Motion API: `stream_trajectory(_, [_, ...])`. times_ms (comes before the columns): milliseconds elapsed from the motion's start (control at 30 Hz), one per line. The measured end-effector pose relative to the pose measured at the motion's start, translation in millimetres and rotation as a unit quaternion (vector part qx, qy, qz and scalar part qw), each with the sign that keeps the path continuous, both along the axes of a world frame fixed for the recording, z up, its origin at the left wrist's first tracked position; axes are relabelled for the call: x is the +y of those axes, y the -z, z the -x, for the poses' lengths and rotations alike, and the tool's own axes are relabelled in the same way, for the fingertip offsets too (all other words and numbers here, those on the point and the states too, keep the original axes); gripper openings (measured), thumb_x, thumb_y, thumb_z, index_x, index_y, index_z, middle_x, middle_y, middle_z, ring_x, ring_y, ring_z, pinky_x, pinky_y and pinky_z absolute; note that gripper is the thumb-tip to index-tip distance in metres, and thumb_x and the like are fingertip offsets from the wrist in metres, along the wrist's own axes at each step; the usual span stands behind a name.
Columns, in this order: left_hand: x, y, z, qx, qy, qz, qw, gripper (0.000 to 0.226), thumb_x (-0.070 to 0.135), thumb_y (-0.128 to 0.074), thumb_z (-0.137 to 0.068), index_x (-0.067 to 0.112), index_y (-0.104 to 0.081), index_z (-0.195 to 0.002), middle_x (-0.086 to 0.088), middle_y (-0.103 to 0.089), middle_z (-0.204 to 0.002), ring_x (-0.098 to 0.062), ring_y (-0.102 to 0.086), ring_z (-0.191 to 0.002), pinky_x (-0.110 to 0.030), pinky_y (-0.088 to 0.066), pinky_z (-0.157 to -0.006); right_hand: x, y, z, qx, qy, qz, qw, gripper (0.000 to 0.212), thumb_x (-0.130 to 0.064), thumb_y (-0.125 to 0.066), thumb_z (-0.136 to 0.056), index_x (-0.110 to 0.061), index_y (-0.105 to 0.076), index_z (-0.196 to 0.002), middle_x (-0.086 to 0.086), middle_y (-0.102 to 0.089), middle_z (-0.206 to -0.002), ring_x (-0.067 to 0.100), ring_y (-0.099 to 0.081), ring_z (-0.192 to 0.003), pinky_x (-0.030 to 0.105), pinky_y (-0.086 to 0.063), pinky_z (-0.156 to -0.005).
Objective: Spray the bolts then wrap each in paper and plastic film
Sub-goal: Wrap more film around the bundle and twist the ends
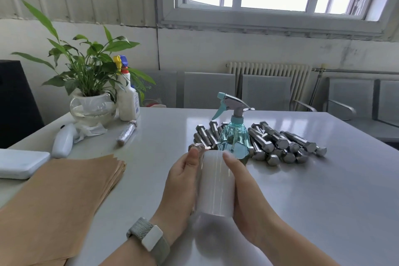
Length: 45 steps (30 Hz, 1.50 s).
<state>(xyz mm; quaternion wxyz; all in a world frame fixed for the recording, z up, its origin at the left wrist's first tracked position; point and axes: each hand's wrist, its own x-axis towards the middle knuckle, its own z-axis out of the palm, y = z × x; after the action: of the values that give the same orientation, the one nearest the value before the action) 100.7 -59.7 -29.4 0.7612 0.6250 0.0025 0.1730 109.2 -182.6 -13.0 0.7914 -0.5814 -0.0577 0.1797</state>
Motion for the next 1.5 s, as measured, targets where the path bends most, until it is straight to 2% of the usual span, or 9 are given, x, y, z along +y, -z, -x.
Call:
stream_trajectory(200, [0,5,-3,0.010,-0.024,0.012,1.000,0.052,0.063,-0.057,-0.076,0.018,-0.058,-0.101,-0.004,-0.070,-0.089,-0.016,-0.069,-0.080,-0.031,-0.056,-0.067,4,6,-3,-0.057,0.070,0.044,0.995,0.079,-0.067,-0.083,-0.057,-0.020,-0.054,-0.114,0.007,-0.072,-0.103,0.020,-0.073,-0.090,0.042,-0.059,-0.080])
stream_trajectory(333, [0,3,-3,0.010,-0.038,-0.053,0.998,0.048,0.060,-0.056,-0.075,0.021,-0.051,-0.102,0.004,-0.067,-0.086,-0.002,-0.066,-0.072,-0.016,-0.050,-0.058,5,9,-3,-0.070,0.080,0.075,0.991,0.076,-0.070,-0.075,-0.060,-0.021,-0.054,-0.115,0.005,-0.071,-0.103,0.017,-0.073,-0.088,0.042,-0.060,-0.079])
stream_trajectory(567, [2,-1,-3,0.001,-0.022,0.030,0.999,0.054,0.057,-0.064,-0.070,0.017,-0.050,-0.104,0.009,-0.068,-0.071,-0.010,-0.067,-0.064,-0.024,-0.054,-0.056,4,5,-2,-0.118,0.060,0.051,0.990,0.067,-0.063,-0.071,-0.067,-0.017,-0.060,-0.115,0.010,-0.072,-0.104,0.027,-0.072,-0.094,0.052,-0.058,-0.086])
stream_trajectory(800, [-4,-4,8,0.055,0.070,0.137,0.987,0.080,0.080,-0.053,-0.075,0.011,-0.063,-0.114,-0.012,-0.073,-0.100,-0.029,-0.072,-0.091,-0.038,-0.058,-0.069,8,11,1,-0.160,0.102,0.068,0.980,0.070,-0.082,-0.056,-0.065,-0.023,-0.060,-0.100,-0.011,-0.071,-0.085,0.007,-0.069,-0.081,0.031,-0.055,-0.069])
stream_trajectory(900, [-3,-5,7,0.057,0.091,0.187,0.977,0.059,0.054,-0.038,-0.093,0.008,-0.073,-0.104,-0.019,-0.071,-0.102,-0.027,-0.070,-0.086,-0.034,-0.058,-0.066,9,14,-2,-0.132,0.122,0.090,0.980,0.066,-0.084,-0.042,-0.067,-0.030,-0.062,-0.099,-0.005,-0.071,-0.093,0.016,-0.069,-0.089,0.047,-0.056,-0.082])
stream_trajectory(1000, [-5,-3,4,0.043,0.075,0.161,0.983,0.046,0.039,-0.036,-0.098,0.014,-0.075,-0.100,-0.015,-0.072,-0.102,-0.024,-0.069,-0.088,-0.034,-0.057,-0.071,8,13,-5,-0.114,0.137,0.109,0.978,0.061,-0.077,-0.047,-0.071,-0.027,-0.061,-0.103,0.002,-0.070,-0.099,0.020,-0.069,-0.090,0.045,-0.056,-0.082])
stream_trajectory(1233, [-2,2,-1,-0.002,0.038,0.072,0.997,0.037,0.045,-0.056,-0.089,0.014,-0.059,-0.110,-0.006,-0.073,-0.091,-0.016,-0.070,-0.080,-0.025,-0.055,-0.064,-6,4,-8,-0.020,0.021,0.058,0.998,0.072,-0.066,-0.079,-0.066,-0.011,-0.069,-0.111,0.020,-0.071,-0.107,0.039,-0.069,-0.099,0.052,-0.056,-0.086])
stream_trajectory(1367, [2,6,-2,-0.038,-0.007,-0.061,0.997,0.043,0.057,-0.055,-0.080,0.023,-0.052,-0.107,0.004,-0.070,-0.089,-0.010,-0.069,-0.085,-0.021,-0.054,-0.071,-3,5,-4,-0.062,0.036,0.066,0.995,0.077,-0.069,-0.073,-0.066,-0.016,-0.060,-0.119,0.015,-0.070,-0.111,0.031,-0.070,-0.100,0.055,-0.055,-0.091])
stream_trajectory(1500, [3,3,-3,-0.037,-0.044,-0.055,0.997,0.039,0.057,-0.054,-0.081,0.024,-0.049,-0.103,0.012,-0.065,-0.072,-0.007,-0.062,-0.065,-0.023,-0.051,-0.056,2,4,-3,-0.083,0.068,0.086,0.990,0.080,-0.070,-0.071,-0.064,-0.013,-0.058,-0.118,0.016,-0.069,-0.109,0.031,-0.070,-0.096,0.054,-0.056,-0.089])
